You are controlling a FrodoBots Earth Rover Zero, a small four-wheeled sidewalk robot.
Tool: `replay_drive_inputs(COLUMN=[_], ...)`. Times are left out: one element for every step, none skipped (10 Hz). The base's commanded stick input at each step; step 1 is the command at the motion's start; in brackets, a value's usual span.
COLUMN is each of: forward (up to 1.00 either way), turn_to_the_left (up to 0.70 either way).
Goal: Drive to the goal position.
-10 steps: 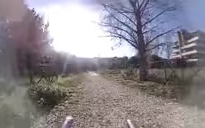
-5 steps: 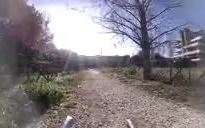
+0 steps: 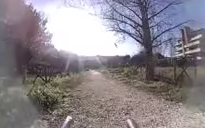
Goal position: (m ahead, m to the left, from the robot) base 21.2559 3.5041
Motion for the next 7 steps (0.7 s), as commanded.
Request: replay_drive_inputs(forward=[0.5,0.5,0.5,0.5,0.5,0.5,0.5], turn_to_the_left=[0.0,0.0,0.0,0.0,0.0,0.0,0.0])
